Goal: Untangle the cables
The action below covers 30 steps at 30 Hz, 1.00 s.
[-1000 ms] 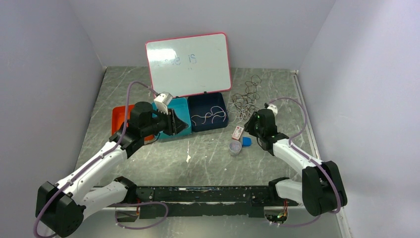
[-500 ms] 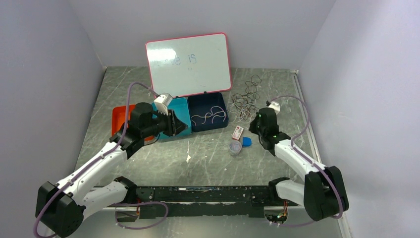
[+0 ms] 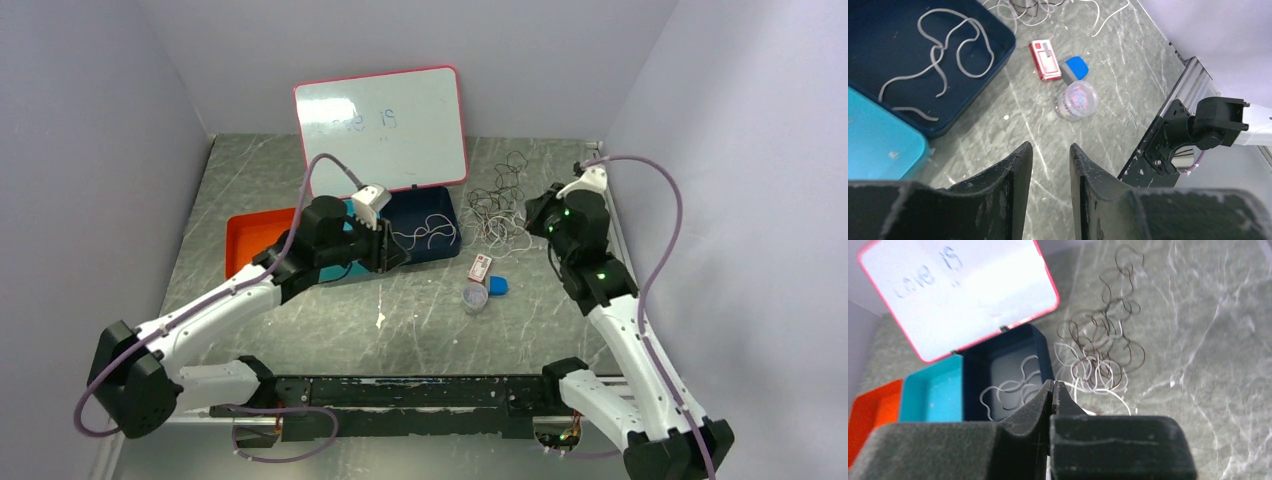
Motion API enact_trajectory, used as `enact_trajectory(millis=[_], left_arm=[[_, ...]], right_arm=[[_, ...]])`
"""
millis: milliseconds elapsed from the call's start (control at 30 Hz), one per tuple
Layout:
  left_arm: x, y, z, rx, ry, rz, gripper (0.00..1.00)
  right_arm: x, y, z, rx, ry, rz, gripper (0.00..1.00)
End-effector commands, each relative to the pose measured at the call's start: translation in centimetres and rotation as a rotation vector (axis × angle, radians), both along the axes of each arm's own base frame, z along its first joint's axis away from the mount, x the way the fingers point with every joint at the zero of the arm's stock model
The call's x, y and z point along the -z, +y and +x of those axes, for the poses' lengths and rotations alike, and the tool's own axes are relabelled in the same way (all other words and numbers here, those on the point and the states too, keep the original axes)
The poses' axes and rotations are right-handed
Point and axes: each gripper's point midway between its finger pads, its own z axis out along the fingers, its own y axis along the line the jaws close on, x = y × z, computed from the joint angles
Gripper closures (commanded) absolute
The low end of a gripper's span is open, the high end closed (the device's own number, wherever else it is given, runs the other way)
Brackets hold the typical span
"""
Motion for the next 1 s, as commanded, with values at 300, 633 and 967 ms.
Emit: enact_trajectory(millis=[300,633,967], left_arm=[[-8.6,-7.2,2.0,0.107,-0.303,-0.204,0.52],[-12.1,-10.2,0.8,0.215,-0.276,-0.469,0.46],[-11.1,-15.4,1.4,0.312,-0.231,-0.463,0.46]], right_arm=[[-12.6,1.4,-3.2,-0.146,-0.192,0.032,1.0],[-13.7,2.0,-4.0,-0.172,-0.221,0.086,1.0],[-13.3,2.7,-4.5,-0.206,-0.219,0.127,1.0]])
